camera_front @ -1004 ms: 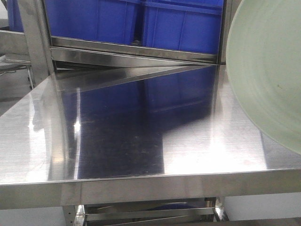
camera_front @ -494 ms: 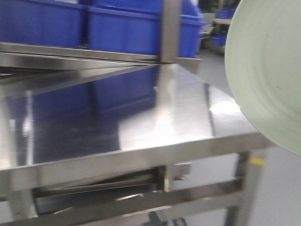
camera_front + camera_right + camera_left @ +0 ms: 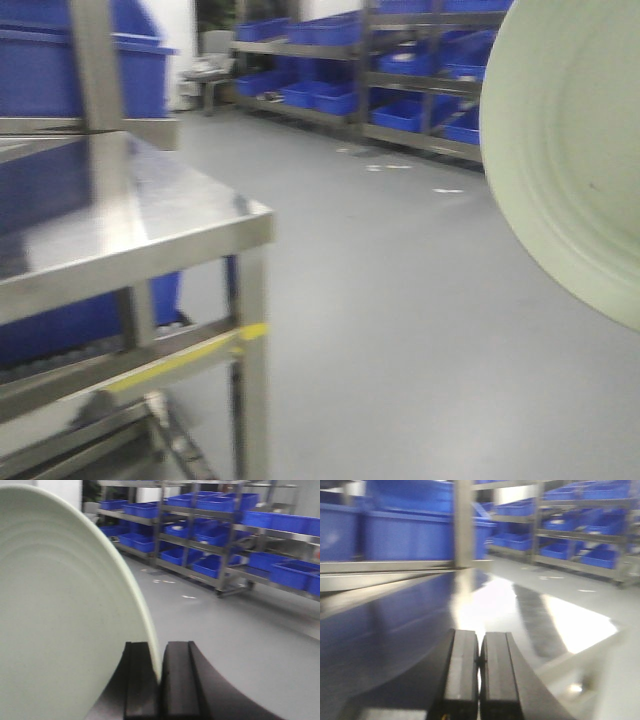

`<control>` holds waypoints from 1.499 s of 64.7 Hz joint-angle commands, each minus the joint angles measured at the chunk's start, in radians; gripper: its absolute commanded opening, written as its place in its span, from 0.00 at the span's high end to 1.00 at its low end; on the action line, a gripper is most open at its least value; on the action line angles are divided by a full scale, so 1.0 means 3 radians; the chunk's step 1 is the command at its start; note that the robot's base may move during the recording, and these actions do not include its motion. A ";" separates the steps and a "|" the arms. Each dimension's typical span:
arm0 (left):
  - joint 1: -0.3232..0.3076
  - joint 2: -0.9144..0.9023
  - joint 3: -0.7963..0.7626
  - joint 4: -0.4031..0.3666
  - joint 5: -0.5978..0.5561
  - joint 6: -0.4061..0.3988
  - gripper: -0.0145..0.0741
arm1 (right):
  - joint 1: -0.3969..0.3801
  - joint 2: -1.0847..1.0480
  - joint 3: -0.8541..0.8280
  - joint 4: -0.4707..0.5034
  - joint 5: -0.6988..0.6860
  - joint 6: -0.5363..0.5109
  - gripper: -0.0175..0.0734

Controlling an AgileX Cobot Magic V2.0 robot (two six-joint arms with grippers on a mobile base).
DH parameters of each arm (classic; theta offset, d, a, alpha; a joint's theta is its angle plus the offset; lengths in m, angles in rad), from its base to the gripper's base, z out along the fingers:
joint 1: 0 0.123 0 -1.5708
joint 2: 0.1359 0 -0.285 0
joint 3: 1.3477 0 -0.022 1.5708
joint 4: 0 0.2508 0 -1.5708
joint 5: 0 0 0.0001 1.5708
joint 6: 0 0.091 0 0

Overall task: Place green plate on second shelf with right arm
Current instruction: 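Drive the base away from the table holding the plate upright, then drive the base toward the shelf rack of blue bins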

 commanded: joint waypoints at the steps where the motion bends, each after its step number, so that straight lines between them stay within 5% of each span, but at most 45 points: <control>1: -0.0006 -0.0060 0.0140 0.0002 -0.0281 -0.0005 0.69 | -0.0022 0.0033 -0.0104 -0.0006 -0.0371 0.0030 0.75; 64: -0.0006 -0.0060 0.0140 0.0002 -0.0281 -0.0005 0.69 | -0.0022 0.0033 -0.0104 -0.0006 -0.0371 0.0030 0.75; 97: -0.0006 -0.0060 0.0140 0.0002 -0.0281 -0.0005 0.69 | 0.0184 0.0033 -0.0104 -0.0006 -0.0373 0.0030 0.75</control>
